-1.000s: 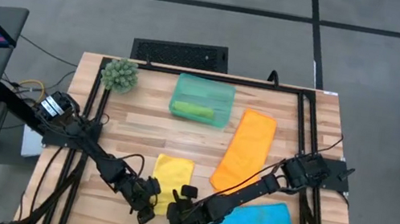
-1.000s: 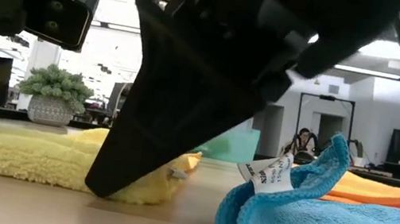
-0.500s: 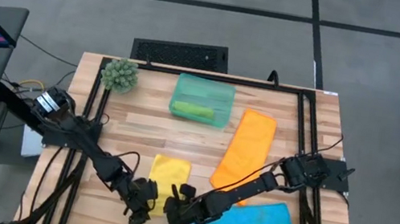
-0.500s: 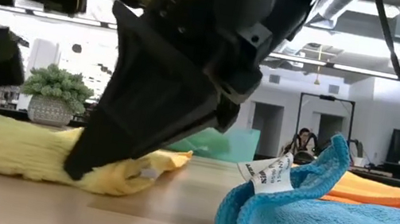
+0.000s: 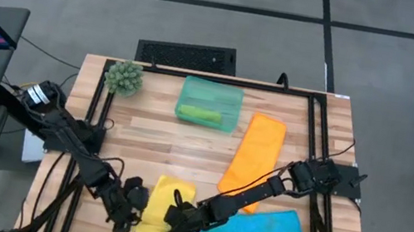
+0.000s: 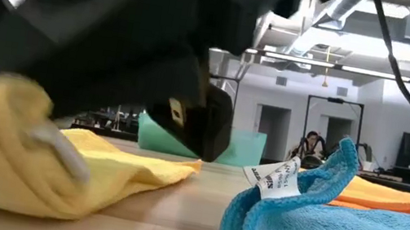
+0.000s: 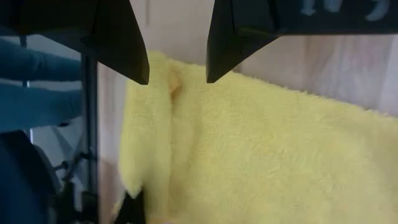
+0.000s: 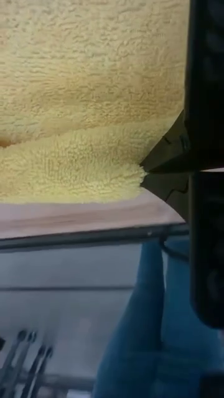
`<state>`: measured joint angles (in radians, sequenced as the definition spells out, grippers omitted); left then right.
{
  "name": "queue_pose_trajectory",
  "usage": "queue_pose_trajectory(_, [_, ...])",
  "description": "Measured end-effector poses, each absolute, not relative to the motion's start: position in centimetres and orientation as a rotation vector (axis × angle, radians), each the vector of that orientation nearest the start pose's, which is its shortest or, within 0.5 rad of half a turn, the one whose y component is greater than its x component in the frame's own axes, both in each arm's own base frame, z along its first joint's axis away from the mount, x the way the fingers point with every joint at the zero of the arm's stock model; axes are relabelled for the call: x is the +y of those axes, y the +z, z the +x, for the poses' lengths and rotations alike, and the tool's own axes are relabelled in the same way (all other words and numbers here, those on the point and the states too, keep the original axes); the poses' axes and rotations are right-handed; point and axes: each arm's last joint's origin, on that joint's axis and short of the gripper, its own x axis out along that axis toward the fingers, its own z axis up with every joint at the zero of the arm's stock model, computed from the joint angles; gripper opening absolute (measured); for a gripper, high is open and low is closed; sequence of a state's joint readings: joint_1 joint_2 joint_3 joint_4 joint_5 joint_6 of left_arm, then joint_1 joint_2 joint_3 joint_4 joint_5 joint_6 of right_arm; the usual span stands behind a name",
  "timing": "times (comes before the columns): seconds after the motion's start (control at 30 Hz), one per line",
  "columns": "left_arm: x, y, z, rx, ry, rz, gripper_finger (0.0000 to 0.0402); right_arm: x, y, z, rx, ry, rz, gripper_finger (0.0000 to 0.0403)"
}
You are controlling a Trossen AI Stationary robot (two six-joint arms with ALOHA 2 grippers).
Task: Roll microfiber towels into tight, uniform cylinder then place into a basket
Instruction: Roll the yellow towel
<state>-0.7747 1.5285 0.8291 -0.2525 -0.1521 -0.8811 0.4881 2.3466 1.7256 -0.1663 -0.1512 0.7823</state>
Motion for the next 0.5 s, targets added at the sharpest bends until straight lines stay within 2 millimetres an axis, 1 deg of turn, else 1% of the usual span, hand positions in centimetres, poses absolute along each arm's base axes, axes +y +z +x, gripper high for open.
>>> queue_pose_trajectory(0.2, [-21.1,17.8,20.2,0.988,-0.181,-0.304,0.0153,22.9,13.1,45.2,1.037,0.276,0.738,0.0004])
queue_pose_trajectory(0.37, [-21.8,18.3,20.4,0.870,-0.278,-0.178,0.0153,21.6,13.0,45.7,1.082,0.224,0.839,0.0005])
queue_pose_trajectory(0.5, [-21.8,18.3,20.5,0.834,-0.315,-0.054,0.0153,20.7,13.0,46.1,1.081,0.194,0.889,0.0003])
